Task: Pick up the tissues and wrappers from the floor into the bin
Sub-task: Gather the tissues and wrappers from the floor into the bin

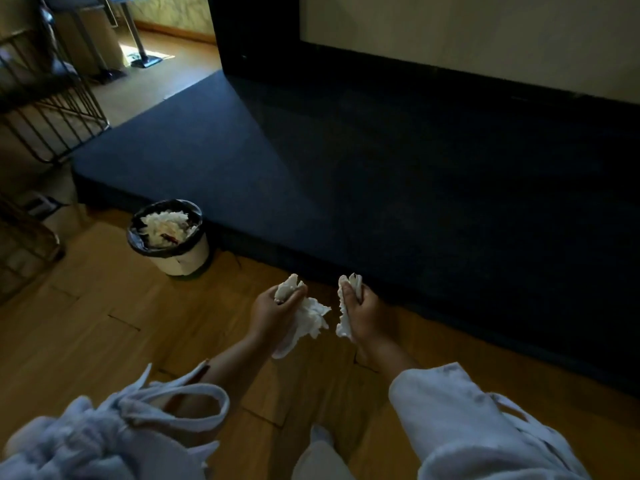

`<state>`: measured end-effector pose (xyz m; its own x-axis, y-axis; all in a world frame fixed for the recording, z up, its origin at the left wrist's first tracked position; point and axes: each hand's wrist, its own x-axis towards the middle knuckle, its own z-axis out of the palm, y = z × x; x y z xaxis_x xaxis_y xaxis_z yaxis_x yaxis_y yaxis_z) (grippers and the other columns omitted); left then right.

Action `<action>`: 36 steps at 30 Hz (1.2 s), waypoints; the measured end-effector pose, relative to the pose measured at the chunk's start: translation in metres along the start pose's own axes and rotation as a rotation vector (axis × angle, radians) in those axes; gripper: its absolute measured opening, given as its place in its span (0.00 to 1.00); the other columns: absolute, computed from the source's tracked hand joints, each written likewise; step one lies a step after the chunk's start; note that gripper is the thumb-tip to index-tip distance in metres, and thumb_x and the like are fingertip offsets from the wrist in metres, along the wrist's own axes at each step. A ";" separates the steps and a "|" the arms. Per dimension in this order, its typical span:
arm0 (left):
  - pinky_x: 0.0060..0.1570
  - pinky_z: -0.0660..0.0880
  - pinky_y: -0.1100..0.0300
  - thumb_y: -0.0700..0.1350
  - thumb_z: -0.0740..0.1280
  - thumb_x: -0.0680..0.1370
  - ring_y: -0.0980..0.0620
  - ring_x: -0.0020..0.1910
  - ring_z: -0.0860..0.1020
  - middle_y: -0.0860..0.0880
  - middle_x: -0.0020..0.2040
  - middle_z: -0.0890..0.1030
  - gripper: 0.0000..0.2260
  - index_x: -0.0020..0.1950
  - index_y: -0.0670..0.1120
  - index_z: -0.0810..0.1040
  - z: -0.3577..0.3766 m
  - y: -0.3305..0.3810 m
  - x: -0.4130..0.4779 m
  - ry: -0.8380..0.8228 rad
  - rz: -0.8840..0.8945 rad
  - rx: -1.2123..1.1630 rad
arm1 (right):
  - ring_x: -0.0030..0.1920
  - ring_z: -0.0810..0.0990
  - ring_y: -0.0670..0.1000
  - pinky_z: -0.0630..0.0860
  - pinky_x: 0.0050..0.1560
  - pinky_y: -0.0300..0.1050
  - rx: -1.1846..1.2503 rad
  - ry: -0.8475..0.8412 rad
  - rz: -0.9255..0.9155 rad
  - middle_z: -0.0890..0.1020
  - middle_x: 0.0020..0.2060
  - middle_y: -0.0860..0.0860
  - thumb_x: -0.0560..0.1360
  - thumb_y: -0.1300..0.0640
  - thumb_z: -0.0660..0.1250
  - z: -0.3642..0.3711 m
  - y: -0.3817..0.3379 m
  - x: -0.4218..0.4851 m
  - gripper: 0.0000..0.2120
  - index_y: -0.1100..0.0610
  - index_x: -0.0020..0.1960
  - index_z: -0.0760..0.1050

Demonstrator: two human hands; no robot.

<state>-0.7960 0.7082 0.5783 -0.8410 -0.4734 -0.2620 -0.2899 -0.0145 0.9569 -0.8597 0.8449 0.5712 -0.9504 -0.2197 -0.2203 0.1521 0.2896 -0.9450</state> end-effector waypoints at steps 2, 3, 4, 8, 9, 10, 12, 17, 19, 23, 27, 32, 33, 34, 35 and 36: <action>0.35 0.76 0.57 0.46 0.66 0.76 0.49 0.35 0.79 0.45 0.38 0.80 0.05 0.45 0.45 0.77 -0.006 0.005 0.024 0.014 -0.036 -0.014 | 0.40 0.77 0.44 0.73 0.36 0.32 0.003 -0.014 0.045 0.78 0.40 0.49 0.79 0.48 0.58 0.010 -0.006 0.023 0.16 0.59 0.55 0.74; 0.35 0.77 0.57 0.46 0.65 0.76 0.49 0.35 0.79 0.44 0.39 0.80 0.05 0.45 0.45 0.77 -0.010 0.008 0.037 0.017 -0.042 -0.031 | 0.42 0.78 0.45 0.73 0.39 0.35 0.008 -0.035 0.060 0.79 0.42 0.50 0.79 0.47 0.58 0.017 -0.009 0.034 0.15 0.57 0.56 0.74; 0.35 0.76 0.57 0.46 0.65 0.77 0.49 0.36 0.79 0.44 0.39 0.80 0.05 0.45 0.45 0.76 -0.014 0.010 0.049 0.015 -0.046 -0.046 | 0.44 0.78 0.46 0.74 0.40 0.37 0.004 -0.067 0.076 0.79 0.43 0.50 0.79 0.47 0.57 0.024 -0.013 0.044 0.14 0.56 0.56 0.73; 0.34 0.75 0.59 0.46 0.65 0.77 0.50 0.34 0.77 0.46 0.37 0.79 0.06 0.44 0.44 0.76 -0.041 0.012 0.091 0.061 -0.085 -0.075 | 0.42 0.78 0.48 0.73 0.38 0.38 -0.030 -0.137 0.085 0.79 0.41 0.51 0.79 0.48 0.57 0.060 -0.030 0.084 0.12 0.54 0.52 0.74; 0.34 0.75 0.59 0.45 0.65 0.77 0.50 0.34 0.77 0.45 0.37 0.79 0.06 0.45 0.43 0.76 -0.050 0.011 0.102 0.073 -0.099 -0.097 | 0.41 0.78 0.48 0.73 0.37 0.37 -0.038 -0.143 0.077 0.79 0.40 0.50 0.79 0.48 0.57 0.071 -0.034 0.095 0.11 0.54 0.51 0.74; 0.34 0.75 0.60 0.45 0.65 0.77 0.50 0.34 0.78 0.45 0.37 0.79 0.06 0.45 0.42 0.77 -0.060 0.011 0.112 0.083 -0.114 -0.116 | 0.40 0.78 0.47 0.72 0.37 0.36 -0.048 -0.148 0.071 0.79 0.40 0.50 0.79 0.48 0.58 0.084 -0.038 0.105 0.12 0.55 0.51 0.74; 0.36 0.76 0.58 0.46 0.66 0.76 0.48 0.36 0.79 0.44 0.38 0.80 0.08 0.47 0.40 0.77 -0.084 0.012 0.135 0.093 -0.139 -0.124 | 0.41 0.79 0.48 0.71 0.36 0.36 -0.057 -0.161 0.076 0.80 0.41 0.51 0.79 0.48 0.58 0.114 -0.044 0.126 0.14 0.57 0.52 0.75; 0.36 0.75 0.56 0.47 0.66 0.76 0.47 0.36 0.79 0.43 0.38 0.81 0.10 0.46 0.40 0.78 -0.164 0.018 0.204 0.044 -0.161 -0.110 | 0.42 0.78 0.46 0.72 0.36 0.34 0.014 -0.192 0.100 0.80 0.43 0.54 0.79 0.50 0.58 0.210 -0.071 0.176 0.14 0.59 0.55 0.74; 0.37 0.75 0.55 0.47 0.67 0.75 0.45 0.37 0.79 0.43 0.37 0.81 0.09 0.44 0.41 0.78 -0.199 0.020 0.232 0.029 -0.170 -0.104 | 0.41 0.78 0.46 0.72 0.32 0.29 0.028 -0.162 0.107 0.79 0.41 0.53 0.79 0.51 0.58 0.247 -0.081 0.193 0.14 0.60 0.54 0.74; 0.35 0.76 0.58 0.47 0.67 0.75 0.47 0.36 0.80 0.44 0.37 0.81 0.08 0.44 0.42 0.78 -0.265 0.025 0.285 0.027 -0.204 -0.079 | 0.39 0.79 0.48 0.72 0.34 0.35 0.050 -0.105 0.174 0.80 0.40 0.53 0.79 0.50 0.58 0.315 -0.093 0.220 0.14 0.59 0.51 0.75; 0.29 0.76 0.65 0.46 0.68 0.75 0.49 0.34 0.80 0.44 0.36 0.81 0.08 0.43 0.41 0.79 -0.319 0.029 0.344 0.099 -0.223 -0.090 | 0.42 0.79 0.52 0.74 0.42 0.44 0.072 -0.110 0.225 0.80 0.40 0.54 0.78 0.49 0.59 0.368 -0.101 0.253 0.13 0.59 0.50 0.76; 0.26 0.75 0.70 0.44 0.68 0.75 0.51 0.34 0.80 0.46 0.37 0.81 0.07 0.46 0.40 0.79 -0.361 0.028 0.414 0.152 -0.251 -0.125 | 0.42 0.79 0.50 0.73 0.42 0.43 0.065 -0.152 0.254 0.80 0.40 0.52 0.78 0.50 0.60 0.421 -0.108 0.309 0.12 0.57 0.50 0.76; 0.27 0.75 0.69 0.45 0.68 0.75 0.50 0.36 0.80 0.46 0.37 0.81 0.08 0.47 0.40 0.79 -0.369 0.027 0.428 0.154 -0.252 -0.123 | 0.42 0.79 0.50 0.74 0.42 0.43 0.055 -0.162 0.256 0.80 0.40 0.52 0.78 0.50 0.60 0.432 -0.110 0.323 0.12 0.57 0.50 0.76; 0.29 0.76 0.68 0.45 0.68 0.75 0.49 0.38 0.81 0.45 0.39 0.82 0.08 0.49 0.40 0.80 -0.378 0.025 0.442 0.159 -0.253 -0.129 | 0.42 0.79 0.50 0.74 0.43 0.43 0.048 -0.175 0.257 0.80 0.40 0.52 0.78 0.49 0.60 0.444 -0.112 0.337 0.13 0.58 0.50 0.76; 0.34 0.77 0.65 0.46 0.69 0.74 0.48 0.41 0.81 0.45 0.41 0.83 0.10 0.50 0.40 0.80 -0.387 0.021 0.458 0.165 -0.259 -0.128 | 0.44 0.79 0.51 0.75 0.44 0.44 0.039 -0.186 0.265 0.80 0.40 0.52 0.78 0.49 0.60 0.458 -0.115 0.352 0.13 0.58 0.50 0.76; 0.39 0.78 0.61 0.47 0.69 0.74 0.47 0.44 0.82 0.44 0.44 0.84 0.12 0.52 0.40 0.80 -0.395 0.017 0.474 0.171 -0.277 -0.117 | 0.45 0.80 0.51 0.75 0.46 0.47 0.030 -0.191 0.278 0.80 0.41 0.52 0.78 0.48 0.60 0.472 -0.116 0.366 0.14 0.58 0.50 0.76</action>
<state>-1.0190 0.1354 0.5203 -0.6458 -0.5780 -0.4990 -0.4339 -0.2600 0.8626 -1.0973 0.2913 0.4864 -0.8040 -0.3076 -0.5089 0.4085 0.3362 -0.8486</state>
